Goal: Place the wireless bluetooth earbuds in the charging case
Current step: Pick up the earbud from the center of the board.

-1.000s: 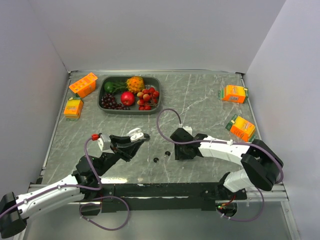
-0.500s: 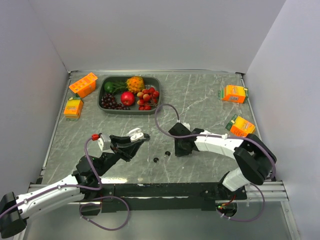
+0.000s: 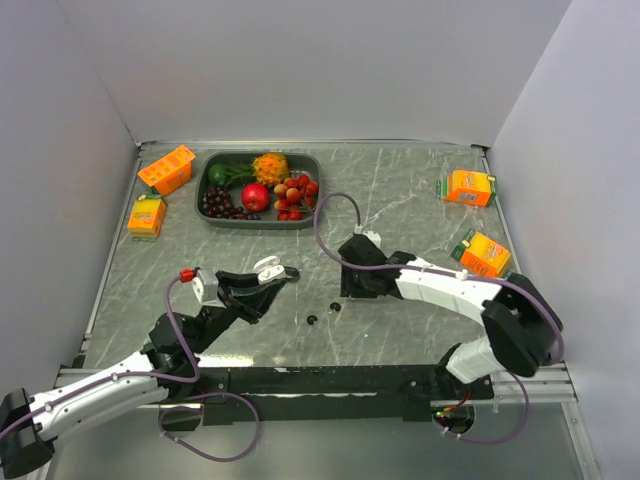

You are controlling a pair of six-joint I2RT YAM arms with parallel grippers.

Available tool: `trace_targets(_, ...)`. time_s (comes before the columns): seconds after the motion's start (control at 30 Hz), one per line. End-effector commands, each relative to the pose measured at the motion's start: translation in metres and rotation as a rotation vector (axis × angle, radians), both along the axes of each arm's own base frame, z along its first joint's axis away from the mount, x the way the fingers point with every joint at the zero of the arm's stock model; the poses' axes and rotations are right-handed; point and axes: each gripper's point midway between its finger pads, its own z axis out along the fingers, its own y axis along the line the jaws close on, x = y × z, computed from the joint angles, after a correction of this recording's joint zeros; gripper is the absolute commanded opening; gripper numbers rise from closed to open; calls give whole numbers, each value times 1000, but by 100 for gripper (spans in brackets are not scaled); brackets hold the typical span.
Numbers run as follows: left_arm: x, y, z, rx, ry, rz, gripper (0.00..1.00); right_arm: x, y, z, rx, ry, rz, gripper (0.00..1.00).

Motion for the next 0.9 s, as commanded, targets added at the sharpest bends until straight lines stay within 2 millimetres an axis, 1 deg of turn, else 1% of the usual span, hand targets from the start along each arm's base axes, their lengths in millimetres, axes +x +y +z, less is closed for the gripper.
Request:
trace_targets(0.0,0,5,9,-23,-14,14,1,11,-16,26,-12,-127,-11,47)
trace_targets(0.03,0,5,8,-18,-12,15,1,11,-20,24,-23,-133,-5,39)
trace_targets(0.1,-1,5,9,-23,-11,13,1,9,-29,15,-66,-126,4,29)
trace_targets(0.13,-1,5,8,-23,-11,11,1,9,-31,10,-86,-118,6,20)
trace_targets(0.2,-1,5,8,-22,-8,10,1,8,-34,2,-112,-98,13,10)
trace_targets(0.23,-1,4,7,-19,-7,9,1,5,-35,-6,-131,-76,17,2)
trace_targets(0.27,-1,4,8,-19,-7,7,1,5,-36,-9,-135,-67,8,0)
trace_targets(0.33,-1,4,10,-17,-10,7,1,3,-35,-16,-141,-49,10,0)
trace_targets(0.43,-1,3,8,-3,-8,7,1,2,-33,-22,-139,-33,17,0)
trace_targets(0.5,-1,2,8,1,-8,7,1,5,-28,-21,-134,-36,29,0)
trace_targets(0.53,0,2,8,2,-7,7,1,5,-28,-25,-141,-21,35,0)
trace_targets(0.57,0,2,7,5,-5,7,1,8,-24,-24,-139,-22,42,0)
trace_targets(0.63,0,1,7,7,-3,5,1,9,-20,-28,-138,-4,53,0)
trace_targets(0.73,0,1,5,11,4,5,1,15,-8,-25,-109,-7,63,0)
trace_targets(0.8,1,2,4,10,6,11,1,17,-5,-28,-108,3,69,0)
trace_targets(0.87,1,2,4,13,7,12,1,23,3,-23,-88,-4,69,0)
